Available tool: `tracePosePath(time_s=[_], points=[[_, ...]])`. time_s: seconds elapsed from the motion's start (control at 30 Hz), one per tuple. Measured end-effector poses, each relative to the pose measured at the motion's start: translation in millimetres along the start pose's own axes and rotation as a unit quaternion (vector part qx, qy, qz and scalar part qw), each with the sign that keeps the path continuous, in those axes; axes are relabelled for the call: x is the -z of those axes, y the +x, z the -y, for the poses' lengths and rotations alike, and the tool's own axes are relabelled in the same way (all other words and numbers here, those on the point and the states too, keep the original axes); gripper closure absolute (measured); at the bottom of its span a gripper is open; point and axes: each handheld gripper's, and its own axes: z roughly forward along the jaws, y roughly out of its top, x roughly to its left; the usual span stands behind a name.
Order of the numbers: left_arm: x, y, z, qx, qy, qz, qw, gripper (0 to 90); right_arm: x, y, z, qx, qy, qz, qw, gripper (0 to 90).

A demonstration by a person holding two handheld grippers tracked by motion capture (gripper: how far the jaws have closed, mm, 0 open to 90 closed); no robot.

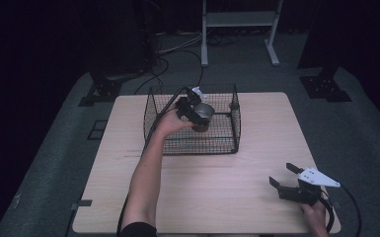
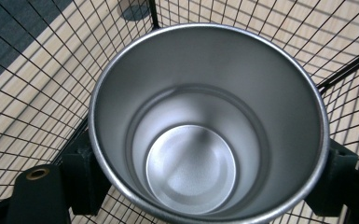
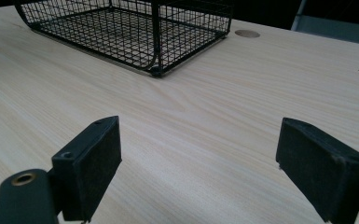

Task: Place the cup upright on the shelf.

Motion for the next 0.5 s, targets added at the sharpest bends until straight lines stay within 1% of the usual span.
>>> tracePosePath(time_s=[0.17, 0.27, 0.3, 0.37, 0.4, 0.5], points=[[-9.0, 1.9, 2.9, 0.007, 0.006, 0.002, 1.0000, 17.9, 0.2, -0.2, 0.0, -0.001, 0.000, -0.001, 1.0000, 13.3], [-14.6, 2.3, 4.2, 0.010, 0.013, 0.006, 0.9998, 17.8, 0.2, -0.3, 0.1, -0.002, -0.001, -0.001, 1.0000, 13.3], [-17.1, 2.6, 4.6, 0.008, 0.021, 0.006, 0.9997, 17.8, 0.3, -0.3, 0.1, -0.002, -0.001, -0.001, 1.0000, 13.3], [-20.7, 3.4, 5.4, 0.011, 0.027, 0.008, 0.9995, 17.8, 0.3, -0.4, 0.1, -0.002, -0.001, -0.001, 1.0000, 13.3], [-22.9, 3.8, 6.1, 0.015, 0.028, 0.010, 0.9995, 17.9, 0.4, -0.4, 0.1, -0.002, -0.001, -0.001, 1.0000, 13.3], [-27.3, 5.1, 7.2, 0.017, 0.036, 0.012, 0.9991, 17.8, 0.5, -0.6, 0.2, -0.003, -0.002, -0.002, 1.0000, 13.3]])
